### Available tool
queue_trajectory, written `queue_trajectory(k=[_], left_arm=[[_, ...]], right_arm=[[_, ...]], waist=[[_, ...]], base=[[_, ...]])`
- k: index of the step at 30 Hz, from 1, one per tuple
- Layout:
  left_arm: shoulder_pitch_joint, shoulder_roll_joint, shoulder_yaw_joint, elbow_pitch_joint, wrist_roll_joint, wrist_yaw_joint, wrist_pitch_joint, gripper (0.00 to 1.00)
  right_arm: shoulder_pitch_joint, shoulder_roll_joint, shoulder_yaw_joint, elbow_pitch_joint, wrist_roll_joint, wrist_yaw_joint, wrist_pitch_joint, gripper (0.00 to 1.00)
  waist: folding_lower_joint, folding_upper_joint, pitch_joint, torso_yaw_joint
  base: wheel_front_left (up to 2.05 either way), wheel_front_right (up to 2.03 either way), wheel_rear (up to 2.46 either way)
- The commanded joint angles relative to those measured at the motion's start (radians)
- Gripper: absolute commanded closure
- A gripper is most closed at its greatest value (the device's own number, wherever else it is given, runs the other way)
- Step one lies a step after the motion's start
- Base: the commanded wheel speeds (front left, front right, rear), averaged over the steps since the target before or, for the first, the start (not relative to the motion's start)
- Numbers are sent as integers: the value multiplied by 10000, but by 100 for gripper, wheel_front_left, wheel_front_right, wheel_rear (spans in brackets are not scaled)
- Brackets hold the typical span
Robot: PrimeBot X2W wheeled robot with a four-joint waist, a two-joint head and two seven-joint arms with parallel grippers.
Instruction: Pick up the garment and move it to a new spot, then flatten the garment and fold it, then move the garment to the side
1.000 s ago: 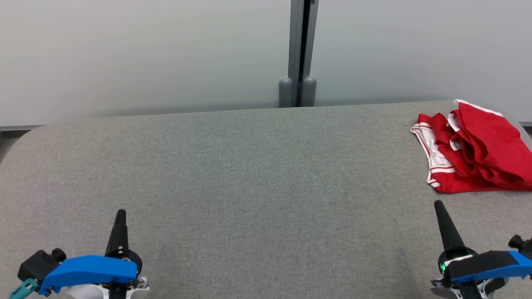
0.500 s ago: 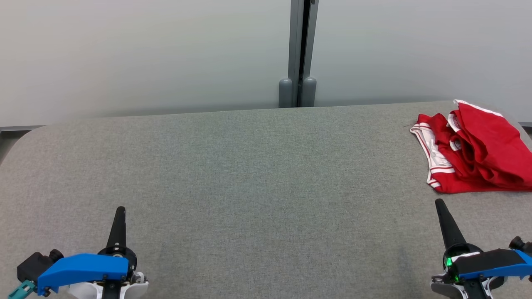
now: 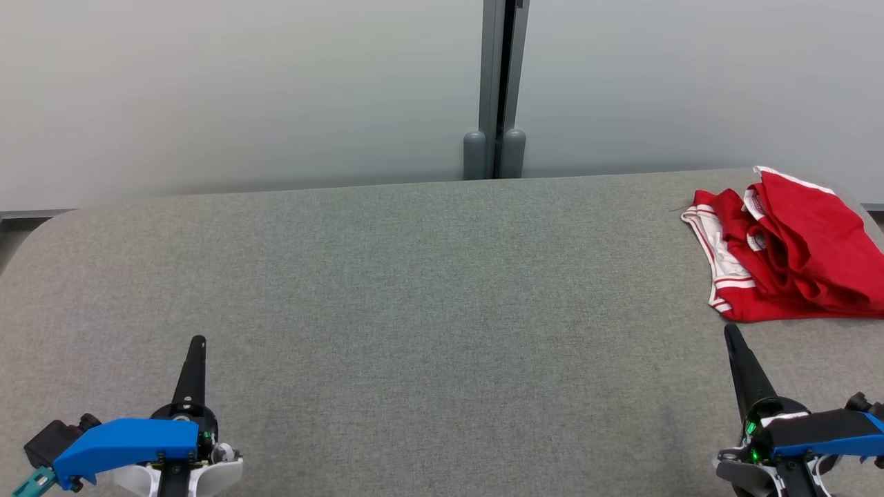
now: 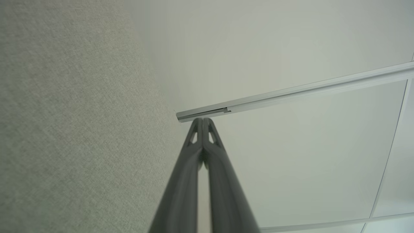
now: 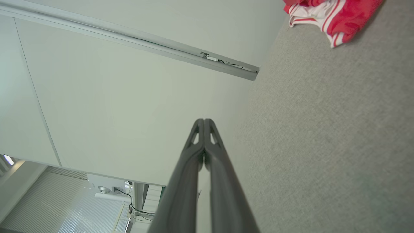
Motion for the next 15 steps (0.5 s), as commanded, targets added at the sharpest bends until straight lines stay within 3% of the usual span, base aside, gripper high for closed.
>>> queue_trajectory(k=[1,15], left_arm=[[-211,-22,87,-16,-157,-90,39,100],[-311,-146,323,75,-1132,-276,284,100]], right_arm=[[-169,-44,-33,-11,196,3,34,100],[-272,-47,-69,135,1311,4,160,100]], waist=[[0,-1,-1,0],[0,-1,-13,-1]], base=[[0,0,0],[0,0,0]])
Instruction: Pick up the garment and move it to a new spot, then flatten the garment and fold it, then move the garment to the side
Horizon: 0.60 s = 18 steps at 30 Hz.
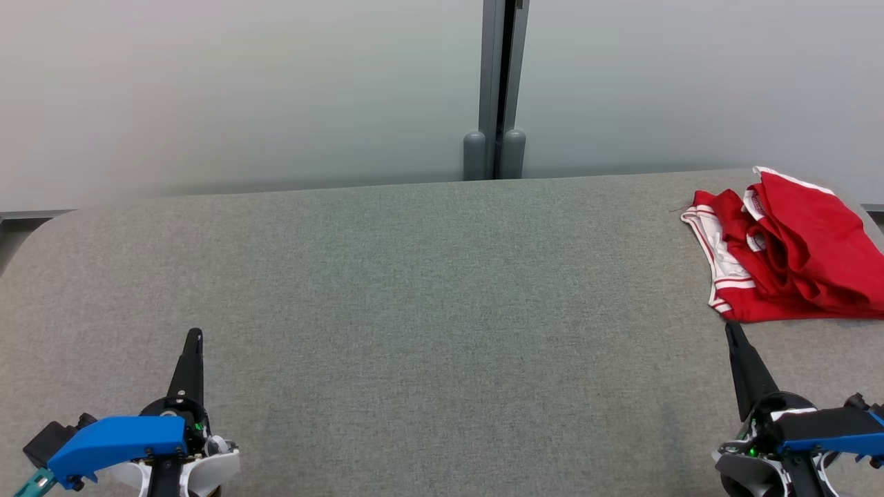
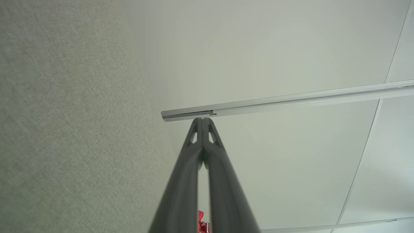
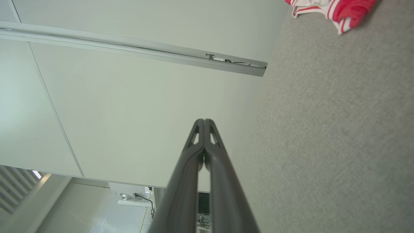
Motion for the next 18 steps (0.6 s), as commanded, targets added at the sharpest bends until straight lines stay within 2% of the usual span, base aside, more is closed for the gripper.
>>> queue_trajectory(k=[1,18], left_arm=[[-165,-9,64,9,-168,-64,59,100],[-279,-162,324,102,-1208,-293,308,100]], right_arm=[[-120,-42,-38,7,199,4,48,100],[-249,-45,-71,168,1385,4,176,100]], waist=[[0,-1,-1,0],[0,-1,-16,-1]], base=[[0,0,0],[0,0,0]])
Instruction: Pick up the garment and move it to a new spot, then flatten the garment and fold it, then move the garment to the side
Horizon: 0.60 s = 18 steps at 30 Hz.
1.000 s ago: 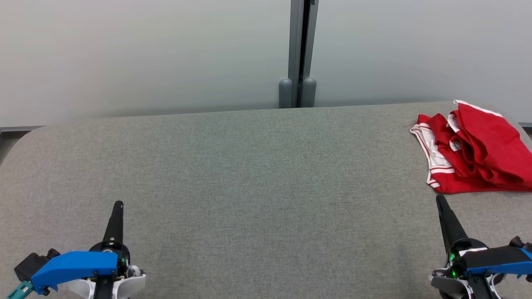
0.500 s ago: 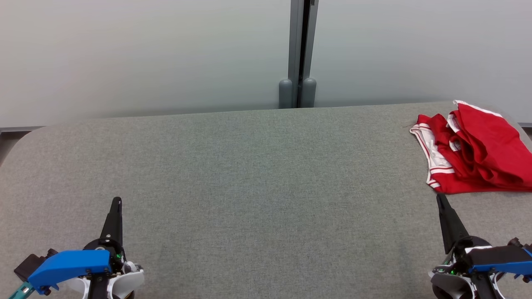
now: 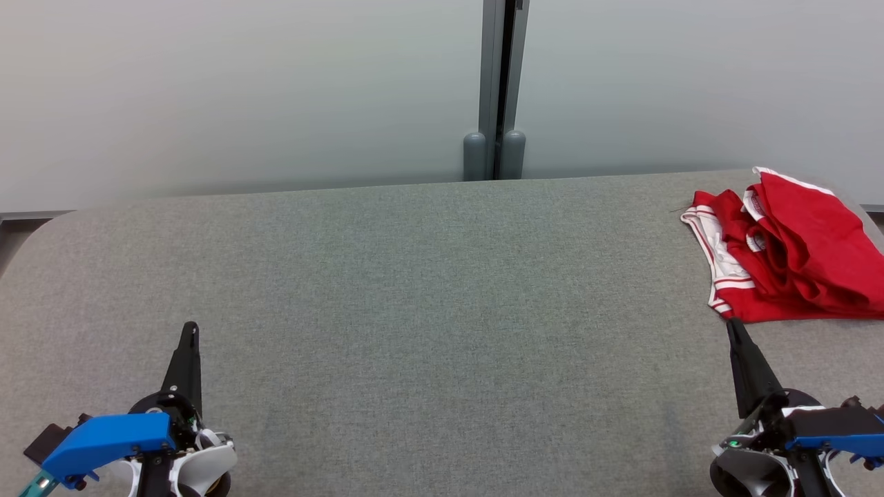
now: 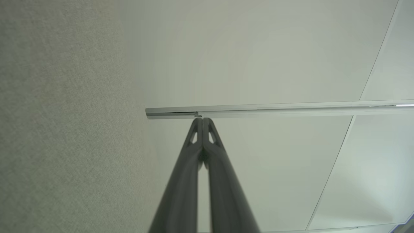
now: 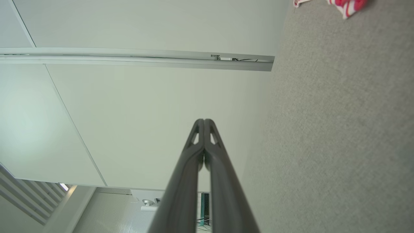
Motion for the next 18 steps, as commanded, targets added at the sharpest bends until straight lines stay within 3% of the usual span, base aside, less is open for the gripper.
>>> queue_trajectory(k=[1,18], left_arm=[[-142,-40,56,20,-171,-112,59,100],[-136,-51,82,25,-224,-105,78,100]], right_arm=[[-135,-43,-33,38,191,4,42,100],[-132,-44,-34,45,262,4,50,100]], waist=[[0,-1,-1,0],[0,-1,-3,0]], base=[[0,0,0],[0,0,0]])
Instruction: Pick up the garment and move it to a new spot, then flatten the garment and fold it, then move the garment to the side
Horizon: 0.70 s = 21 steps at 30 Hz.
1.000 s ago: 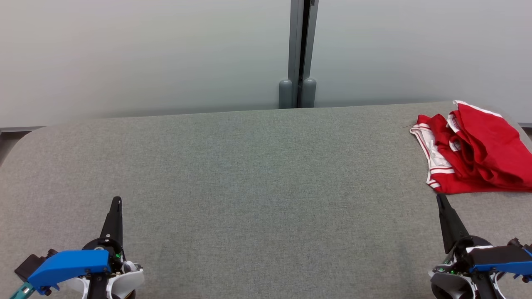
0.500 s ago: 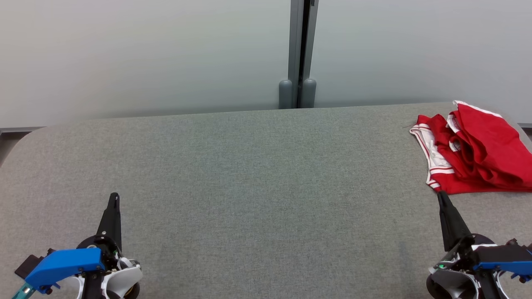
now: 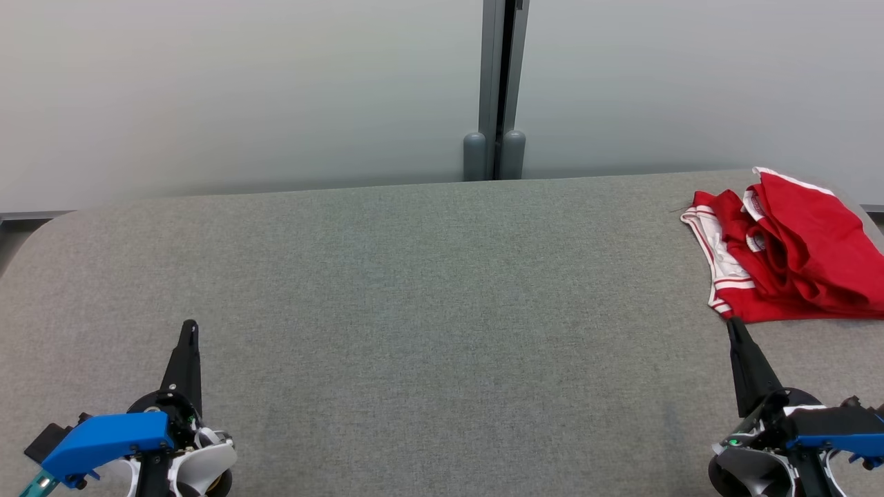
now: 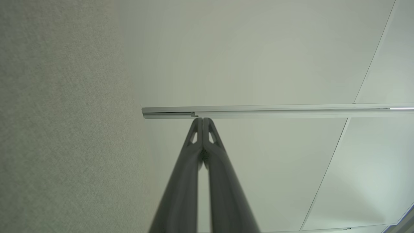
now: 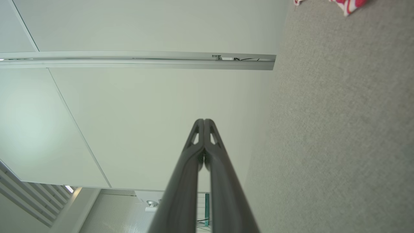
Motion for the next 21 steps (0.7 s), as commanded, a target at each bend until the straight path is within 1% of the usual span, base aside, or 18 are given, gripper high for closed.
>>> queue_trajectory(k=[1,21], left_arm=[[-96,-17,27,8,-26,-48,27,100],[-97,-22,34,6,-19,-48,35,100]], right_arm=[[-99,-44,-26,14,25,4,27,100],[-99,-44,-25,14,25,4,26,100]], waist=[[0,-1,0,0],[0,-1,0,0]], base=[[0,0,0],[0,0,0]])
